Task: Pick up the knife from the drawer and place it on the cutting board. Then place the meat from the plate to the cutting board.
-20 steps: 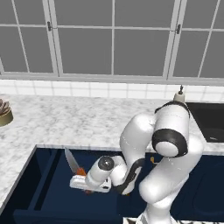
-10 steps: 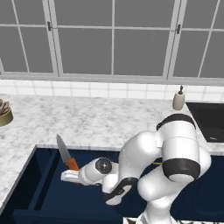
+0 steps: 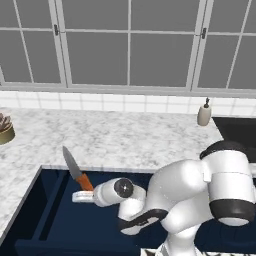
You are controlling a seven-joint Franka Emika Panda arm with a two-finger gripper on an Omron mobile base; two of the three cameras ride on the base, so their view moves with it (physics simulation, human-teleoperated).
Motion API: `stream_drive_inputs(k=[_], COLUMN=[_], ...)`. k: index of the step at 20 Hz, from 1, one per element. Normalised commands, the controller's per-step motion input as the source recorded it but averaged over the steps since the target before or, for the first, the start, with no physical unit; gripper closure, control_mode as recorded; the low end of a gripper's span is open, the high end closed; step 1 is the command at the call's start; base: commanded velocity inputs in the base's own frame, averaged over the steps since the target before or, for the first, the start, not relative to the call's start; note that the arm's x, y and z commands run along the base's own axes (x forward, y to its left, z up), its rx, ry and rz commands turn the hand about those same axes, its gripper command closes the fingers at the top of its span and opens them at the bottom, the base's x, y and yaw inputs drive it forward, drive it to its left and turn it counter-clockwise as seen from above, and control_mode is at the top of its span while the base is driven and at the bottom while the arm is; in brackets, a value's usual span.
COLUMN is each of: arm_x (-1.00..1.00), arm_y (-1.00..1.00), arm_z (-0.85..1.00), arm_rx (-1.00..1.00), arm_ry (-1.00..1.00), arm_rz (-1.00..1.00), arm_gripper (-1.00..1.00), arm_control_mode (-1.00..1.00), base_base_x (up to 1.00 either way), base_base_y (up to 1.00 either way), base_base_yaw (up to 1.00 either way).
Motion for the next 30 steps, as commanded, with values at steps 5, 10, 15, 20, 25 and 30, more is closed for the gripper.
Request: stream_drive_inputs(k=[5, 10, 15, 20, 25, 30], arm_x=[0.14, 0.24, 0.01, -0.03, -0.30, -0.42], arm_y=[0.19, 0.22, -0.09, -0.73, -0.85, -0.94], arm_z=[1.00, 1.00, 0.79, 0.14, -0.04, -0.02], arm_rx=[-0.20, -0.19, -0.29, -0.31, -0.35, -0.24], arm_ry=[0.00, 0.07, 0.08, 0.01, 0.10, -0.02], arm_rz=[0.01, 0.00, 0.00, 0.02, 0.07, 0.18], arm_gripper=[1.00, 1.00, 1.00, 1.00, 1.00, 1.00], arm_control_mode=[-1.00, -1.00, -1.00, -1.00, -1.00, -1.00], base_base_x=[0.00, 0.00, 0.00, 0.00, 0.00, 0.00], base_base_y=[0.00, 0.00, 0.00, 0.00, 0.00, 0.00], base_base_yaw=[0.00, 0.00, 0.00, 0.00, 0.00, 0.00])
